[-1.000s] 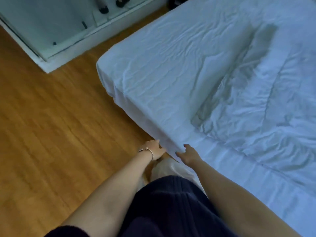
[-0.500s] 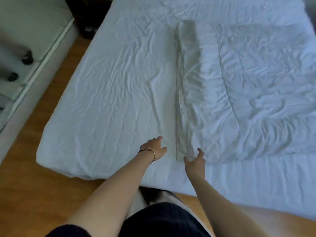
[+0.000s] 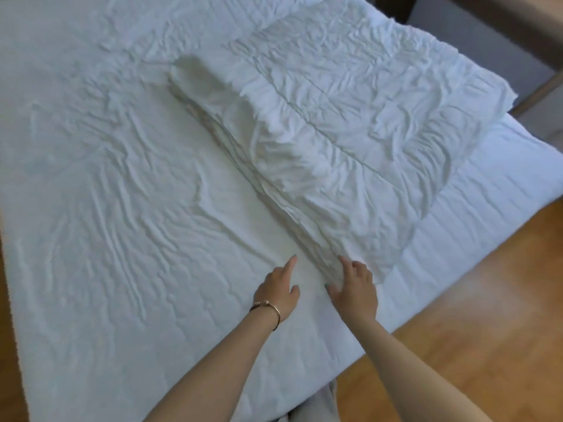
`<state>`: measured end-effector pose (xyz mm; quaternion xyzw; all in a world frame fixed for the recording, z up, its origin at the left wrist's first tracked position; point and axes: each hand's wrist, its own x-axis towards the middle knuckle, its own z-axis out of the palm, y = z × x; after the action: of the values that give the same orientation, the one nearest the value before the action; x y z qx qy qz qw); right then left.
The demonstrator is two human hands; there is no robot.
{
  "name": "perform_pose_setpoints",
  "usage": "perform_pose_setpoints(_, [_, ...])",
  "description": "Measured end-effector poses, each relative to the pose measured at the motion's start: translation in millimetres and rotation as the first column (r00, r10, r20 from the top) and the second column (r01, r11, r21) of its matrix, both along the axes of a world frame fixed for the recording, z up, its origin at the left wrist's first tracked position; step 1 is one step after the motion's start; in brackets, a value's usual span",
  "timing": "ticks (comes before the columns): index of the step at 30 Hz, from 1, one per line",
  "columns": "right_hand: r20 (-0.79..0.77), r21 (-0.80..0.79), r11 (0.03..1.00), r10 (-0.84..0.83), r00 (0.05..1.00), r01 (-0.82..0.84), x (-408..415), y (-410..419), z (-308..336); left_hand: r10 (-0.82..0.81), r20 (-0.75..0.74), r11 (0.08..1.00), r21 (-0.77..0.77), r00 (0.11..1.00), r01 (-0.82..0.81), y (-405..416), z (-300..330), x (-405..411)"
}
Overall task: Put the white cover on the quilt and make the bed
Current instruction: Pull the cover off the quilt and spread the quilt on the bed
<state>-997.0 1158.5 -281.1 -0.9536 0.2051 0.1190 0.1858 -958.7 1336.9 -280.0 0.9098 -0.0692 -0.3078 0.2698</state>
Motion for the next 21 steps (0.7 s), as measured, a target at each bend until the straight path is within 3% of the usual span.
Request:
perform_pose_setpoints(4, [0.084, -0.208, 0.975, 0.095, 0.992, -0.076, 14.3, 12.3, -8.4, -0.075, 0.037, 0.996, 0.055, 0.997, 0.072, 13.6, -13.7, 9.5])
perform_pose_setpoints(8, [-0.008, -0.242, 0.964, 0.107, 0.994, -0.106, 39.6, 17.7, -12.3, -0.064, 0.083, 0.994, 0.090, 0.995, 0.057, 19.9, -18.0, 18.8])
perform_pose_setpoints(12, [-0.072, -0.107, 0.990, 0.090, 0.993, -0.097, 39.5, 26.0, -23.2, 0.010, 0.068, 0.993, 0.117, 0.998, -0.018, 38.7, -17.8, 7.9])
perform_pose_setpoints(15, [-0.118, -0.026, 0.997, 0.075, 0.990, -0.079, 17.0, 45.0, -31.8, 0.049, -0.022, 0.975, 0.219, 0.999, -0.043, 68.3, -22.4, -12.5])
perform_pose_setpoints(19, [-0.419, 0.272, 0.958, 0.199, 0.886, -0.087, -37.6, 80.6, -50.3, 0.057, -0.149, 0.945, 0.327, 0.987, -0.005, 127.8, -33.6, -52.4])
perform_pose_setpoints(21, [-0.508, 0.306, 0.948, 0.236, 0.829, -0.083, -70.9, 102.0, -56.6, 0.081, -0.202, 0.934, 0.358, 0.976, -0.003, 166.3, -39.4, -75.5])
